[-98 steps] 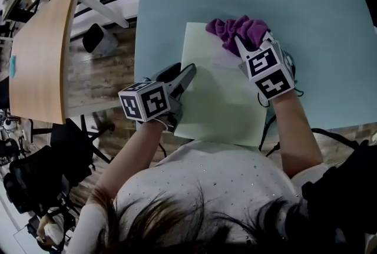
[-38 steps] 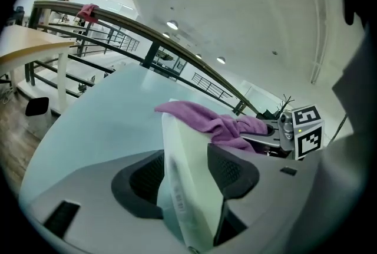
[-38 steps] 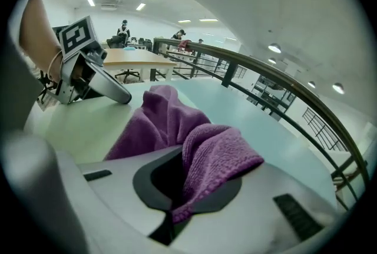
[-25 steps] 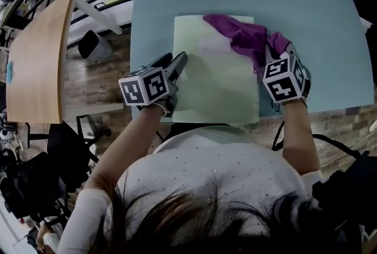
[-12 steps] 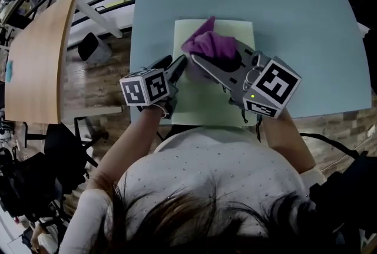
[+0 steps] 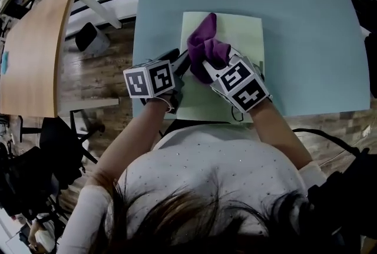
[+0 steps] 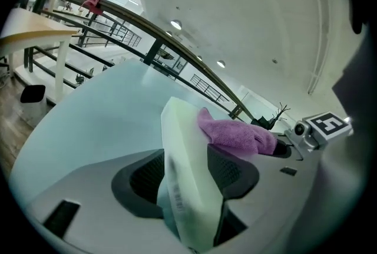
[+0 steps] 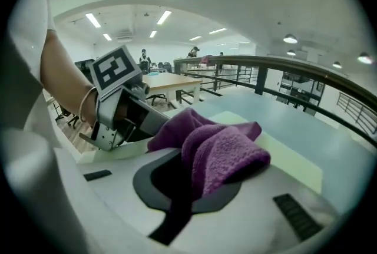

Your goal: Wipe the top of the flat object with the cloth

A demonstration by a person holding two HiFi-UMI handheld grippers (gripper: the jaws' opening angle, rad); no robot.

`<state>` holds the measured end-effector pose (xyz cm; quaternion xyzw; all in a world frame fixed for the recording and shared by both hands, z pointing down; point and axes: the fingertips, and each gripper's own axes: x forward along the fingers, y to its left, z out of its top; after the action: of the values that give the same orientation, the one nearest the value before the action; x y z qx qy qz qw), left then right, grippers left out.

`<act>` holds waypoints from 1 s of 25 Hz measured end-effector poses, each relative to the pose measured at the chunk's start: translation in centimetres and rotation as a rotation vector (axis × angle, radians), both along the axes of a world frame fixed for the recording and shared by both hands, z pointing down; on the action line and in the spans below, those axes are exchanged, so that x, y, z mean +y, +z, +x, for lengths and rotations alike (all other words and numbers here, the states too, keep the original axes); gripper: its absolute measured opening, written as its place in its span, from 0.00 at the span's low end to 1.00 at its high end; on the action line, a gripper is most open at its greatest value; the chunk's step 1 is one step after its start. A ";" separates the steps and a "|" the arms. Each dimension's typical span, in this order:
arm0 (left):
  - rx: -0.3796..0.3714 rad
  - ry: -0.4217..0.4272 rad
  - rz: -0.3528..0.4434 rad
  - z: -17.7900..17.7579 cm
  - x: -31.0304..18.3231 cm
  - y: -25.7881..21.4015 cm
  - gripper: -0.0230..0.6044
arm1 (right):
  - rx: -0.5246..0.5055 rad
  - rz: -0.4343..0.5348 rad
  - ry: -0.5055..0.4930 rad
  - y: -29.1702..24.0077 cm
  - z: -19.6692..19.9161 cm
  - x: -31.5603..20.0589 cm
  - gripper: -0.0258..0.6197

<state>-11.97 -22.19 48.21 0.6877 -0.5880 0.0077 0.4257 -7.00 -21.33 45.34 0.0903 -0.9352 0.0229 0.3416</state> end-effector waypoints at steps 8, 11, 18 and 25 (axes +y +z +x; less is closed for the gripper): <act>-0.019 0.056 0.029 -0.3 0.2 -0.3 0.38 | 0.165 0.084 0.175 0.5 3.5 -1.6 0.05; -0.064 0.111 0.089 -0.5 0.1 -0.6 0.38 | 0.226 0.122 0.237 0.7 5.3 -2.4 0.05; -0.143 0.159 0.208 -0.4 0.3 -1.4 0.36 | 0.336 0.121 0.434 0.5 11.6 -4.4 0.05; -0.136 0.175 0.225 -0.9 0.6 -1.3 0.36 | 0.399 0.114 0.601 0.7 16.5 -5.7 0.05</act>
<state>-12.91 -21.60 46.95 0.7775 -0.5505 0.0256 0.3028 9.48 -27.07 46.00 0.3826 -0.7817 0.0522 0.4898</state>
